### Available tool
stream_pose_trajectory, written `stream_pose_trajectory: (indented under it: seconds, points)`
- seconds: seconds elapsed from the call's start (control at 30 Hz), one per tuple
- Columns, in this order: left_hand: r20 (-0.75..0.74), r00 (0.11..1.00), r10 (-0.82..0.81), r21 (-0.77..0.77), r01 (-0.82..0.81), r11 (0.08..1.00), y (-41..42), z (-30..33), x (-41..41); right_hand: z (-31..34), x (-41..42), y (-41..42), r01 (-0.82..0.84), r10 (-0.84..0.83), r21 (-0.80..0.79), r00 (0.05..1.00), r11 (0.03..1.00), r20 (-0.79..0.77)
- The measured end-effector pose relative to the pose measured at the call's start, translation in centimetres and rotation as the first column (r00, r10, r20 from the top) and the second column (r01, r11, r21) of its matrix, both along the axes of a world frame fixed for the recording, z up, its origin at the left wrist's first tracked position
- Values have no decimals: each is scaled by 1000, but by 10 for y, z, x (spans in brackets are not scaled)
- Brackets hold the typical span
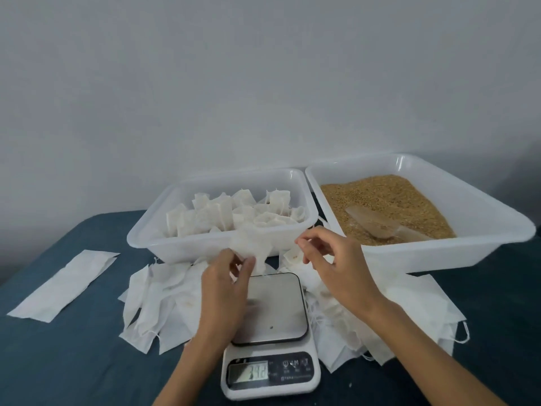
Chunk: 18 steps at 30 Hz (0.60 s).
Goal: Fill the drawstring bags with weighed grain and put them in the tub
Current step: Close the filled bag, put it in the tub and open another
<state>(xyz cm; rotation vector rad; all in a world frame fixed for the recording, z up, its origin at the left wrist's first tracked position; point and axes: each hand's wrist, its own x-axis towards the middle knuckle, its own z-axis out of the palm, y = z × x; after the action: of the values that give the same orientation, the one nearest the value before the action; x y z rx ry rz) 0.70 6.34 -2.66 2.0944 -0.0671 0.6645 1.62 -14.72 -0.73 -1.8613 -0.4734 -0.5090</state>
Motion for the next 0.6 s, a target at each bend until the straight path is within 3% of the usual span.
stream_pose_trajectory:
  seconds: [0.13, 0.27, 0.4, 0.6]
  points:
    - [-93, 977, -190, -193, 170, 966, -35, 11, 1, -3, -2, 6, -53, 53, 1, 999, 999, -14]
    - [-72, 939, -336, -294, 302, 907, -53, 17, 5, -4, -3, 8, -67, 67, 14, 998, 998, -20]
    - [-38, 906, -421, -322, 388, 864, -43, 12, 6, -3, -3, 6, 9, -10, 27, 1000, 1000, 23]
    - [16, 842, -539, -369, 506, 780, -40, 6, 3, -3, -5, 11, -144, 161, 128, 977, 981, -137]
